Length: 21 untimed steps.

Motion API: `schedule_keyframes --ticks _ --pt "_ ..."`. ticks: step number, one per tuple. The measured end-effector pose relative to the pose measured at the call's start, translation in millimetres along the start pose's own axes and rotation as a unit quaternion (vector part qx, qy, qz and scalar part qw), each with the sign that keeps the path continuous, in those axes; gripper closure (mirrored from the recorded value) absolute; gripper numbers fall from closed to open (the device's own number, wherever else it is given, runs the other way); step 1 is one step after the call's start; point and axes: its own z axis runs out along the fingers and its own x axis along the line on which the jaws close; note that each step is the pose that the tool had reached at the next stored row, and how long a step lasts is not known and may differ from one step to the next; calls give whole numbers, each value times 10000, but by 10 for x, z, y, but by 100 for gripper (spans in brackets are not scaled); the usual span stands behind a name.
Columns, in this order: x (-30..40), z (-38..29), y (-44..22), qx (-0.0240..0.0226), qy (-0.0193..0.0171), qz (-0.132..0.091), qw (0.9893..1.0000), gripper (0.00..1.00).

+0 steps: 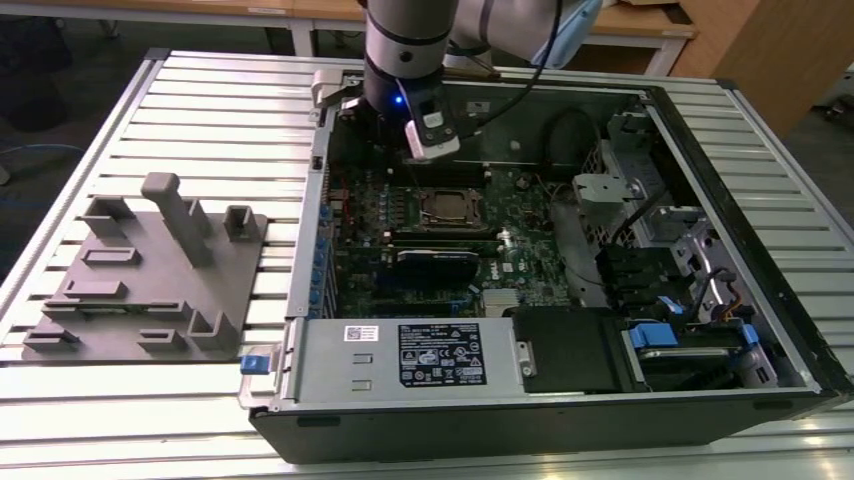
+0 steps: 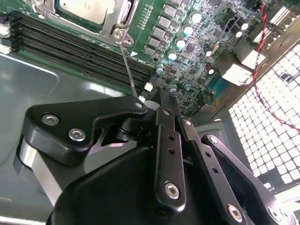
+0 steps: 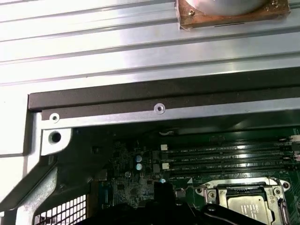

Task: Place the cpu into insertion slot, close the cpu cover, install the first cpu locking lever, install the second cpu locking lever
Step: 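Install the first cpu locking lever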

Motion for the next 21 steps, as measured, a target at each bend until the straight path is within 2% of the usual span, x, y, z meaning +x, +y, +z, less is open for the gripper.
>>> schedule_keyframes --ticks 8,17,21 --pt "-122 -7 11 -2 1 -2 10000 90" --pt "-373 -24 35 -2 1 -2 10000 90" --pt "-435 -29 41 -3 1 -3 10000 90"
